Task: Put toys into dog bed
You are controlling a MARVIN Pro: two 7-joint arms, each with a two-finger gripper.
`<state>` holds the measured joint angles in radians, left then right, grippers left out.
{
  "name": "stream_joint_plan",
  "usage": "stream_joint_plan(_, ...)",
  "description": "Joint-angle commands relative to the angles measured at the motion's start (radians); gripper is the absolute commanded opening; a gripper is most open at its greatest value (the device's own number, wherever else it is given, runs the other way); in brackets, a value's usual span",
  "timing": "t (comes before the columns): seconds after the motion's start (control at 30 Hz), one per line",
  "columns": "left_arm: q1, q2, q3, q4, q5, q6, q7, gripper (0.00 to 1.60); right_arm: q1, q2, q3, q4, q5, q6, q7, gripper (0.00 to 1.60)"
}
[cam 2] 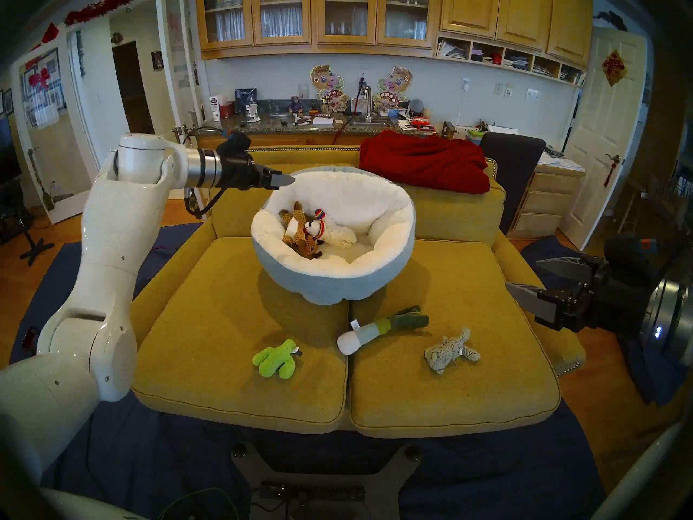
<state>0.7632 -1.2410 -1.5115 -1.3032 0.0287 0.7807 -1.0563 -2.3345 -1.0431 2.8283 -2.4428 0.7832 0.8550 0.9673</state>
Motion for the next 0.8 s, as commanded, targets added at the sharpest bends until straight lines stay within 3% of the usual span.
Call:
stream_joint_plan(0.0, 0.035, 0.047, -0.005, -0.117, -0.069, -0.006, -0.098, 1.60, 0.003, 0.005, 0.013, -0.001, -0.002, 0.000, 0.000, 1.60)
stream_joint_plan(0.77, 0.034, 0.114, 0.034, -0.122, -0.161, -0.030, -0.086, 1.60, 0.003, 0.005, 0.014, -0.001, -0.001, 0.000, 0.000, 1.60)
